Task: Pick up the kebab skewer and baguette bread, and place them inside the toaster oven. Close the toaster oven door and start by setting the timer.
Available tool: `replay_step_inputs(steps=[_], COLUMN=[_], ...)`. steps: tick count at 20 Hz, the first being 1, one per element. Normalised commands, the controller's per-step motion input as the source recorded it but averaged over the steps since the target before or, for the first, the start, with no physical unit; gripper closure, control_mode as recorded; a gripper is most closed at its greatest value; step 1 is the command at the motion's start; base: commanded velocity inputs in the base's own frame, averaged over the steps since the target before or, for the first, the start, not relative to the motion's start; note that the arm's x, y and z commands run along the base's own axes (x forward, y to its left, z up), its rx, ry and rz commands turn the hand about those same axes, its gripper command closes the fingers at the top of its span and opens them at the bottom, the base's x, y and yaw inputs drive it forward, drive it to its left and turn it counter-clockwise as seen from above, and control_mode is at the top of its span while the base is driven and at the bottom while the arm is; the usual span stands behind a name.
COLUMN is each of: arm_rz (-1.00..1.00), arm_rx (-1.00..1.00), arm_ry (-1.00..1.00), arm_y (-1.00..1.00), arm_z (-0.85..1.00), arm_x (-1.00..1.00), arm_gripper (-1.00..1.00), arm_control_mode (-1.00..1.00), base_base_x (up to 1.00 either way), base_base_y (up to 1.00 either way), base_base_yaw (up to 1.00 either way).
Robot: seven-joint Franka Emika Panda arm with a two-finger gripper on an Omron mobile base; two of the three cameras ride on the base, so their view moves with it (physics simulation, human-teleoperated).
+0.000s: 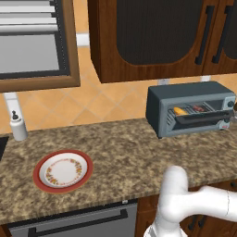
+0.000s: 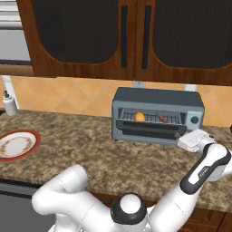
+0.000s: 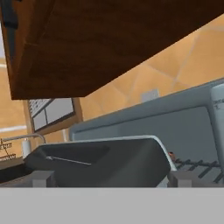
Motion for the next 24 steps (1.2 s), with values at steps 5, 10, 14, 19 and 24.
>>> replay_step_inputs(steps=[5,10,14,19,24], arm_rz=[0.00,-0.14,-0.31,-0.46,-0.53], arm_rx=[0.00,-0.07,-0.09,-0.07,-0.06], arm_ry=[-0.17,-0.20,-0.16,-0.07,-0.03], arm_y=[0.44,0.74,0.85,0.91,0.93], arm_z=[0.00,0.00,0.00,0.00,0.00], arm_x=[0.51,0.44,0.23,0.18,0.33], arm_gripper=[-1.00,-1.00,-1.00,-1.00,-1.00], arm_control_mode=[-1.00,-1.00,-1.00,-1.00,-1.00], base_base_x=[0.00,0.00,0.00,0.00,0.00], base_base_y=[0.00,0.00,0.00,0.00,0.00], base_base_yaw=[0.00,0.00,0.00,0.00,0.00])
